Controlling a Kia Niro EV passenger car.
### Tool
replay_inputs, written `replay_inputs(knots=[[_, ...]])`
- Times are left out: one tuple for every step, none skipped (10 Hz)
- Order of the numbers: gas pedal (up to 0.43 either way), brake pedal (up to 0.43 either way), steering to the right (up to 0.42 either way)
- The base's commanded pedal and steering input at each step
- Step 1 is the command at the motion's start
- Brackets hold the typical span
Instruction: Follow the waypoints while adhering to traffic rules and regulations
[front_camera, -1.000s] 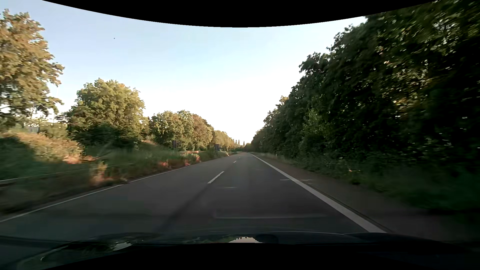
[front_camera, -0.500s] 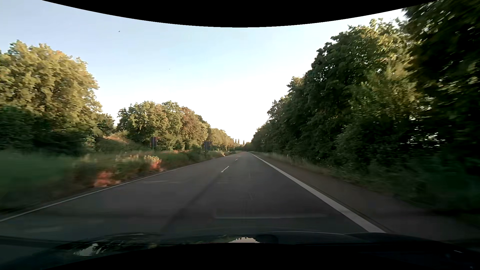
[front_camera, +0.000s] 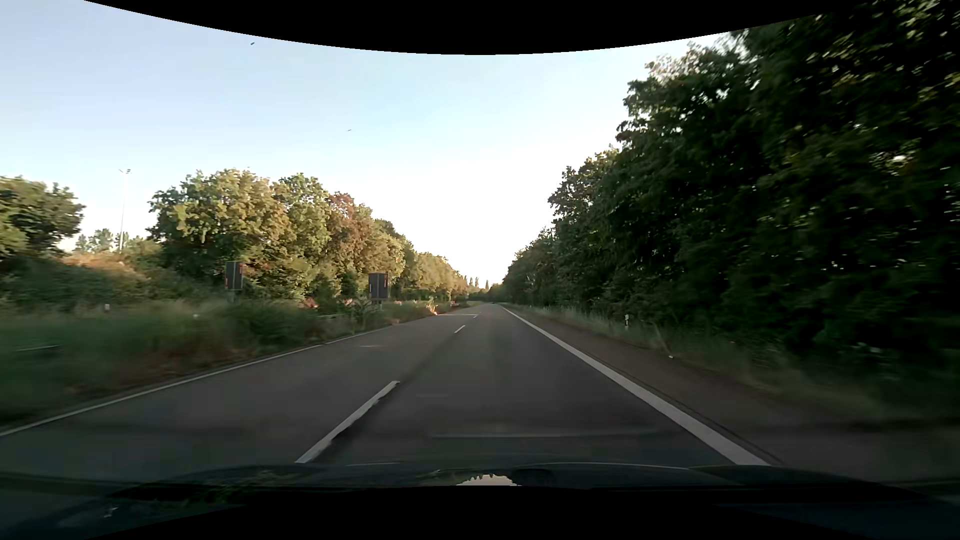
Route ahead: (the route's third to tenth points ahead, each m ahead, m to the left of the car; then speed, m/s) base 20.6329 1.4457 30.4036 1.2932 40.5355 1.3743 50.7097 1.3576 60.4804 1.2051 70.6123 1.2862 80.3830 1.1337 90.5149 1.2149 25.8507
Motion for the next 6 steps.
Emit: replay_inputs(knots=[[0.260,0.000,0.003],[0.260,0.000,0.003],[0.260,0.000,0.003],[0.260,0.000,0.003],[0.260,0.000,0.003],[0.260,0.000,0.003]])
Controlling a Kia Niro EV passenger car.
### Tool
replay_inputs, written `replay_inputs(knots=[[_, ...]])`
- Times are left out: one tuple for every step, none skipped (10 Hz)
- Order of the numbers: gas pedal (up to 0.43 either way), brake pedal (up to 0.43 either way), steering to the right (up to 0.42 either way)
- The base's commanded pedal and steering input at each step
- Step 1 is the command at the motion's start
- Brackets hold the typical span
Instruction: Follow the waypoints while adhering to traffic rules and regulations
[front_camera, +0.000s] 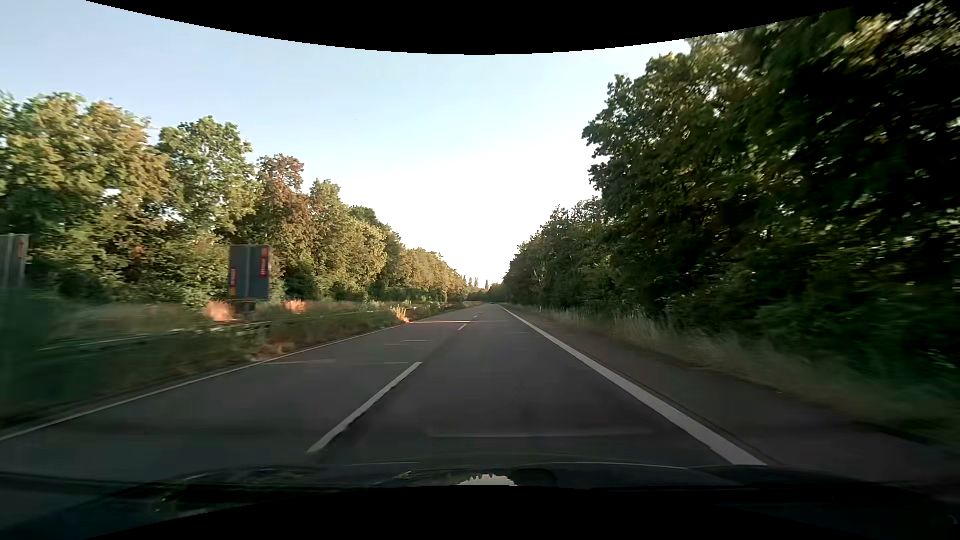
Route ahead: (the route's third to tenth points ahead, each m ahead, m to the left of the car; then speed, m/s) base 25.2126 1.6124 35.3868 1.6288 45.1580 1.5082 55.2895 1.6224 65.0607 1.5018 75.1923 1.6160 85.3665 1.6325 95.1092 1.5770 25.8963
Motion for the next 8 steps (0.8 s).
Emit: replay_inputs(knots=[[0.260,0.000,0.003],[0.260,0.000,0.003],[0.260,0.000,0.003],[0.260,0.000,0.003],[0.260,0.000,0.003],[0.260,0.000,0.003],[0.260,0.000,0.003],[0.260,0.000,0.003]])
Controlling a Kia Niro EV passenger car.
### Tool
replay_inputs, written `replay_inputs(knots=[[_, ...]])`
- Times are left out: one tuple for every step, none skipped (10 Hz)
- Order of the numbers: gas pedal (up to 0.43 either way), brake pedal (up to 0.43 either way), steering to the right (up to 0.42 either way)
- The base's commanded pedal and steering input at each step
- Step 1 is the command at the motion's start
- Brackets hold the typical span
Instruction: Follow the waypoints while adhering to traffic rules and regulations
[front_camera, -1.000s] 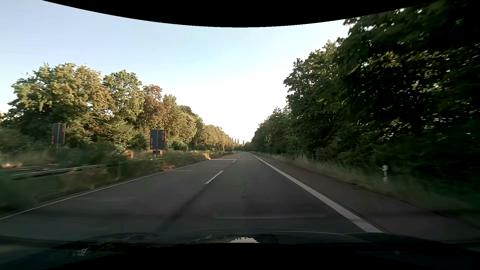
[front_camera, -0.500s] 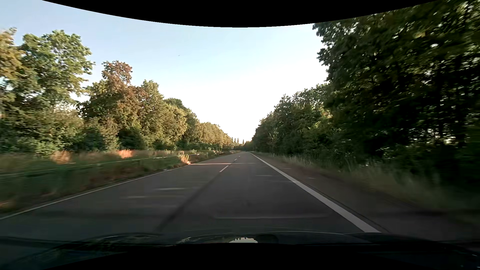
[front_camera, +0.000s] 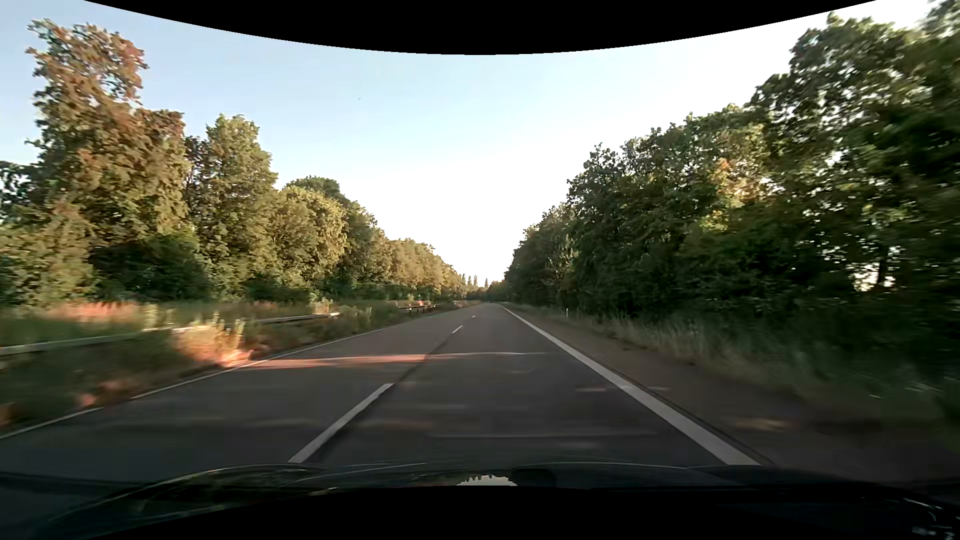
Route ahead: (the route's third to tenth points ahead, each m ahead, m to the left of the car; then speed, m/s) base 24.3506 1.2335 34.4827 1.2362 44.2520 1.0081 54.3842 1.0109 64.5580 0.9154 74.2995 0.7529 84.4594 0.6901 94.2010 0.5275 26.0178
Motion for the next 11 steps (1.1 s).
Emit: replay_inputs(knots=[[0.260,0.000,0.003],[0.260,0.000,0.003],[0.240,0.000,0.003],[0.220,0.000,0.003],[0.220,0.000,0.003],[0.220,0.000,0.003],[0.220,0.000,0.003],[0.220,0.000,0.003],[0.209,0.000,0.003],[0.209,0.000,0.002],[0.197,0.000,0.002]])
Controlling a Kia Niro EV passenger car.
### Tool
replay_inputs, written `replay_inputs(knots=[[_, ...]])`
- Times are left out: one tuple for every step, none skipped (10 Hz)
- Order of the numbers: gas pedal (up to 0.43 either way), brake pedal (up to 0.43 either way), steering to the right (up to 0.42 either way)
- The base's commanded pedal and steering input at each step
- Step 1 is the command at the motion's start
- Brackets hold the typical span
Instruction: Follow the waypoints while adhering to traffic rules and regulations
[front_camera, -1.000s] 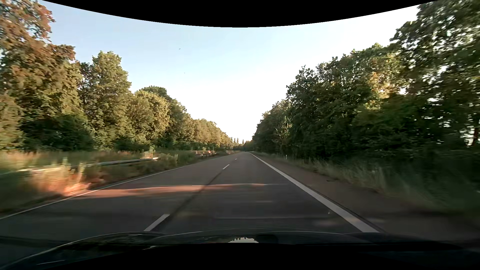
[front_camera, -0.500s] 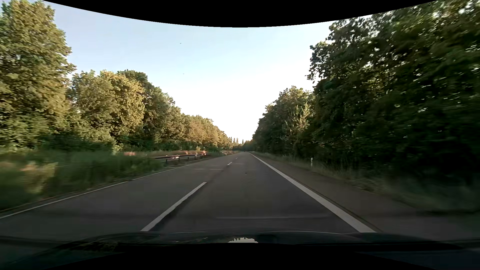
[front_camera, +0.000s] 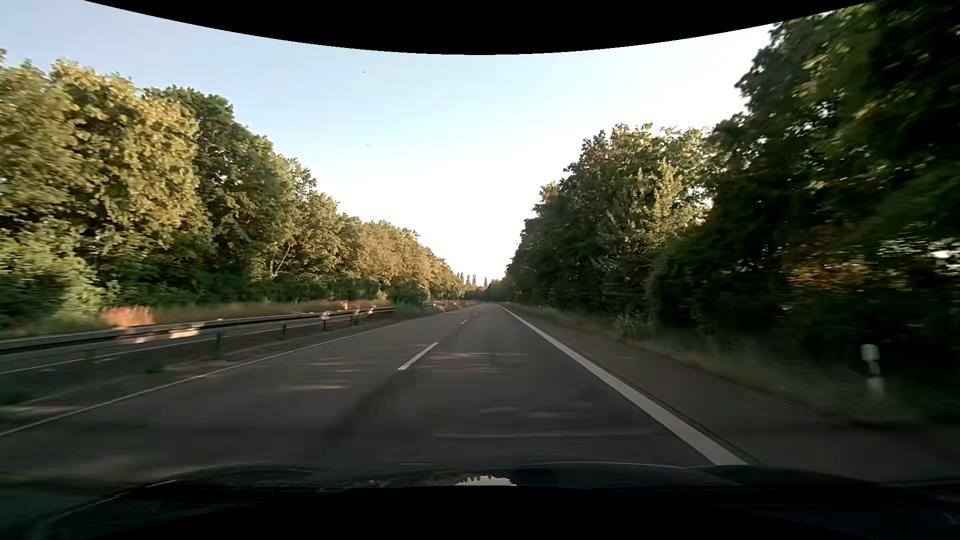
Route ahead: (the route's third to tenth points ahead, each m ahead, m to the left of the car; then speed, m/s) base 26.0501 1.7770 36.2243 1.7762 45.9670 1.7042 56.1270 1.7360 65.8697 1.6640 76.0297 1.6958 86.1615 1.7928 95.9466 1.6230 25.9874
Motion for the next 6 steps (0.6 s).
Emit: replay_inputs(knots=[[0.189,0.000,0.001],[0.189,0.000,0.001],[0.177,0.000,0.001],[0.177,0.000,0.001],[0.169,0.000,0.001],[0.169,0.000,0.001]])
